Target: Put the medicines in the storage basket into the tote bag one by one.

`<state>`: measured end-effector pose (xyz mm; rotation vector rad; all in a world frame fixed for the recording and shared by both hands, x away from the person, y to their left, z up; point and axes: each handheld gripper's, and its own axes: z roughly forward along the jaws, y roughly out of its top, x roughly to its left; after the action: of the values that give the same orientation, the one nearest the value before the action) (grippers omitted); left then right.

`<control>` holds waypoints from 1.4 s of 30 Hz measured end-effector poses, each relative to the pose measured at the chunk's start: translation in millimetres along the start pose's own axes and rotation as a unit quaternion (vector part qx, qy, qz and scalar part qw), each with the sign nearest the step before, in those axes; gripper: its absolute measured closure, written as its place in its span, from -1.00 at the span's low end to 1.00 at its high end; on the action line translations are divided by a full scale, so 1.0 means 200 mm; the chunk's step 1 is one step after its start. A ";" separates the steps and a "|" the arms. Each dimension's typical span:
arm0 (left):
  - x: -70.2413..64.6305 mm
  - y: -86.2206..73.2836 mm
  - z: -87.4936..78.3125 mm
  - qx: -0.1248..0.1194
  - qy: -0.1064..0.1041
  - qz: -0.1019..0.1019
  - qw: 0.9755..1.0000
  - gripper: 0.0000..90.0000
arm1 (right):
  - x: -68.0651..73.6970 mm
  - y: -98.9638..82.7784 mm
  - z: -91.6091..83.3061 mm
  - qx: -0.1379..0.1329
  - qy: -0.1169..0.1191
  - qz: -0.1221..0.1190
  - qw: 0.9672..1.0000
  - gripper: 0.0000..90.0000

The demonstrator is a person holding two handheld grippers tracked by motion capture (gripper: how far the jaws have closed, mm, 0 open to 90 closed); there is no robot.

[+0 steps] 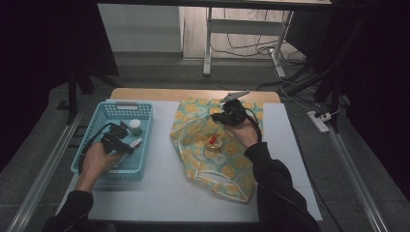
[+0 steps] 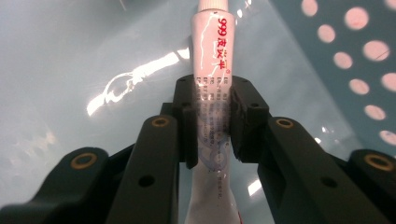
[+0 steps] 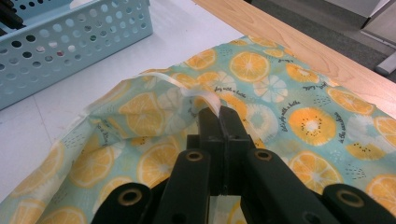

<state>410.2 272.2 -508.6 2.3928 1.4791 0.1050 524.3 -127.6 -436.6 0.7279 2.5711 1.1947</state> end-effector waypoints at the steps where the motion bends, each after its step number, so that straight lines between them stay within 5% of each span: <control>1: 0.00 0.00 -0.01 -0.004 0.001 0.000 1.000 0.64 | 0.00 0.00 0.00 0.000 0.000 0.000 1.000 1.00; 9: 0.01 -0.01 -0.10 -0.052 0.007 0.012 0.999 0.64 | 0.00 0.00 0.00 -0.003 0.001 0.002 1.000 1.00; 20: -0.02 -0.02 -0.22 -0.093 -0.020 0.011 0.995 0.64 | 0.00 0.01 -0.01 -0.012 0.002 -0.004 1.000 1.00; 30: -0.14 0.05 -0.34 -0.122 -0.039 0.029 0.991 0.64 | 0.01 0.03 -0.03 -0.019 0.007 -0.005 1.000 1.00; 42: -0.32 0.16 -0.36 -0.134 -0.064 0.071 0.986 0.65 | 0.02 0.03 -0.03 -0.023 0.007 -0.006 1.000 1.00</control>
<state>391.7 219.4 -423.5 2.2383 1.1578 0.1668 521.2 -127.1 -427.9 0.6945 2.5474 1.2553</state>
